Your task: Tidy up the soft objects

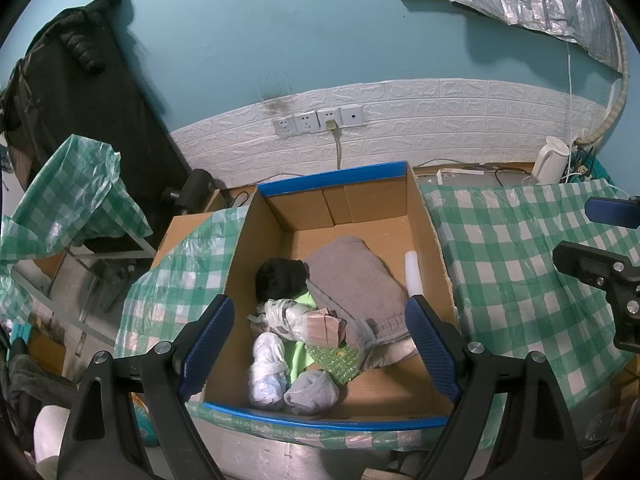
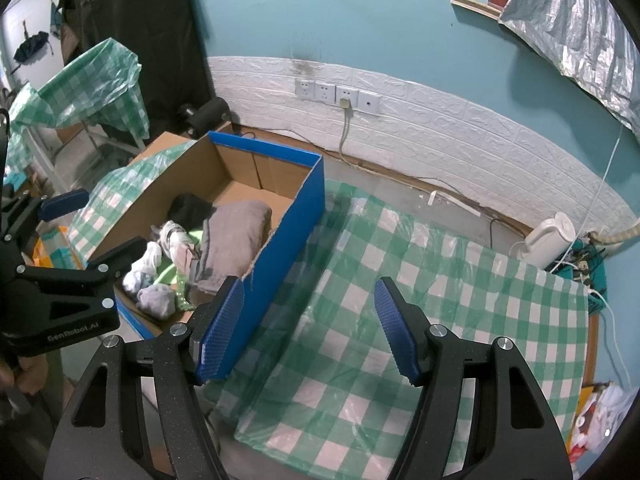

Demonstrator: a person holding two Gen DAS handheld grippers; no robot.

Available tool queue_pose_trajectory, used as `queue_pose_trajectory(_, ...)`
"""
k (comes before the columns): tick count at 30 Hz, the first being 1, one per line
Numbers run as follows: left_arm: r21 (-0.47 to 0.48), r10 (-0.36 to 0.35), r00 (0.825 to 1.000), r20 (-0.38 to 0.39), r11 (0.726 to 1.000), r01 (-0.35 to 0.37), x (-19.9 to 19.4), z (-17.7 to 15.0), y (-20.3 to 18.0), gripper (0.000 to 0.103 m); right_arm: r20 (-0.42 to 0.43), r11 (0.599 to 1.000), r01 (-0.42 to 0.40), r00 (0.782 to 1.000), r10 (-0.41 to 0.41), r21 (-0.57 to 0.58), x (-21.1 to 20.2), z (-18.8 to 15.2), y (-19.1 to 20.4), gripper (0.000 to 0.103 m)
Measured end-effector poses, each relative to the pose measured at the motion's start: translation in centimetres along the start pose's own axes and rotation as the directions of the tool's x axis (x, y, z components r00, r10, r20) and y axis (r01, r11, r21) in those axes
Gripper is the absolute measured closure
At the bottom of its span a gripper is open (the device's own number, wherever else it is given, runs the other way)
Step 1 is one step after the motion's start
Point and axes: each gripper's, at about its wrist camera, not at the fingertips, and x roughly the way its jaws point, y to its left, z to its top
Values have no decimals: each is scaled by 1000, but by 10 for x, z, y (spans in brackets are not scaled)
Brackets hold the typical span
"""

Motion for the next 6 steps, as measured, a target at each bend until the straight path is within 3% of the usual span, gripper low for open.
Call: queue_pose_trajectory(6,-4,-3,1000,-5,1000,3,0,-2,3,15,-1,1000,0,1000,0,0,0,0,0,36)
